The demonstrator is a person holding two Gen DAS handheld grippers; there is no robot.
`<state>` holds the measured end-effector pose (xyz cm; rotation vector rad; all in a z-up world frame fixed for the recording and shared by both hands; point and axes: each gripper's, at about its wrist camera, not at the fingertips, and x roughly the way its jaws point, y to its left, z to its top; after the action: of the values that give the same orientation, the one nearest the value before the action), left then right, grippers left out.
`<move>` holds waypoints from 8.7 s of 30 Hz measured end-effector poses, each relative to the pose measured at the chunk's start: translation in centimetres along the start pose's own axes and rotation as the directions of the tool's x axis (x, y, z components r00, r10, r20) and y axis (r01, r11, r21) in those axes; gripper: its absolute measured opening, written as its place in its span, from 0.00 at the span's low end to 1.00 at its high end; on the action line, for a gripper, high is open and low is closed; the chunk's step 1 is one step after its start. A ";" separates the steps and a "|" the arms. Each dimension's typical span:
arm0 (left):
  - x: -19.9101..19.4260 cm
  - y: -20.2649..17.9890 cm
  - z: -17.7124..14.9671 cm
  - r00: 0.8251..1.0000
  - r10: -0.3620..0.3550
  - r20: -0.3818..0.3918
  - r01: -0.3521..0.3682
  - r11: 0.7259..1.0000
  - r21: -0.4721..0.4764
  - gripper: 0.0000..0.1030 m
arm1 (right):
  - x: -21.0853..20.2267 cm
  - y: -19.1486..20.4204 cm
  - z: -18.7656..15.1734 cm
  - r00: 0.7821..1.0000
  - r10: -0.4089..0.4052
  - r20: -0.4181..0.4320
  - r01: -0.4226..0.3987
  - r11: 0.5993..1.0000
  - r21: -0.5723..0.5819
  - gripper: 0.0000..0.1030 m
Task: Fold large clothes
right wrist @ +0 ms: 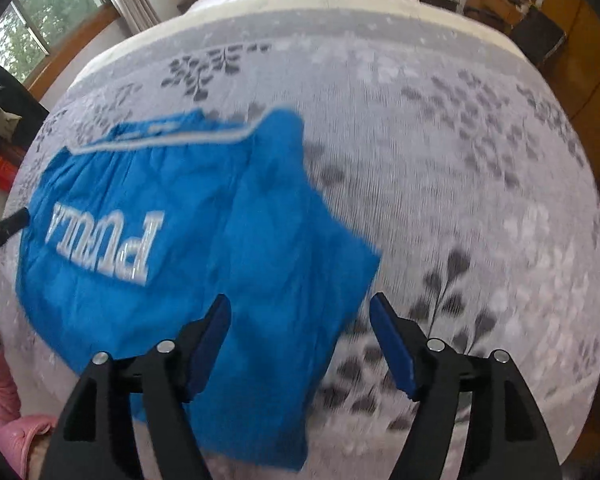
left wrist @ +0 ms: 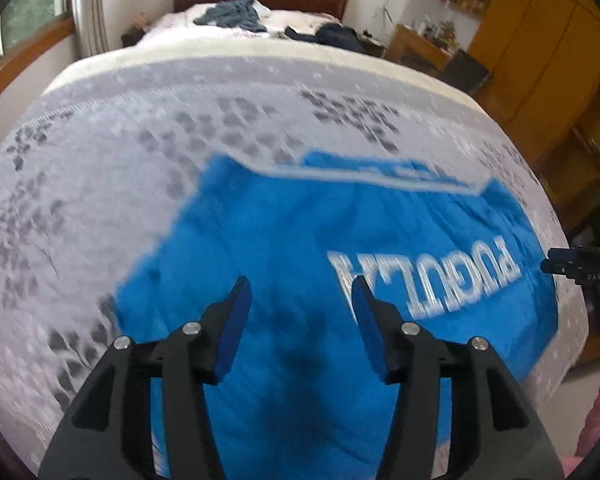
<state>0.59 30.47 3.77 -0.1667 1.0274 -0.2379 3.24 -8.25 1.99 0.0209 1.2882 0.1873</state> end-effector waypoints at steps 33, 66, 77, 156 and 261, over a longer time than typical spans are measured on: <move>1.7 0.1 -4.0 0.999 -0.022 0.028 0.021 0.998 0.055 0.60 | -4.8 2.3 -2.5 0.930 0.339 0.144 -0.336 0.941 -0.047 0.19; -5.0 10.6 -3.7 0.963 -0.232 0.138 0.251 0.957 -0.143 0.60 | 2.4 35.4 3.0 0.967 0.156 -0.203 -0.249 0.756 -0.605 0.30; -2.8 9.2 -1.2 0.917 -0.379 0.124 0.395 0.909 -0.137 0.61 | -7.4 32.3 2.6 0.959 0.280 -0.049 -0.251 0.752 -0.610 0.51; -5.4 15.7 -5.0 0.920 -0.260 0.292 0.314 0.937 -0.154 0.33 | -0.5 28.9 -0.7 0.968 0.247 -0.038 -0.242 0.889 -0.388 0.65; 0.6 15.3 -0.8 0.985 -0.165 0.044 0.171 0.962 -0.212 0.19 | 0.2 30.6 -3.8 0.973 0.232 -0.007 -0.206 0.849 -0.487 0.80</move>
<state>1.99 45.06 -0.90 -0.4541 1.0129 -0.2773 -4.22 21.57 4.46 -0.2585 1.1544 0.7022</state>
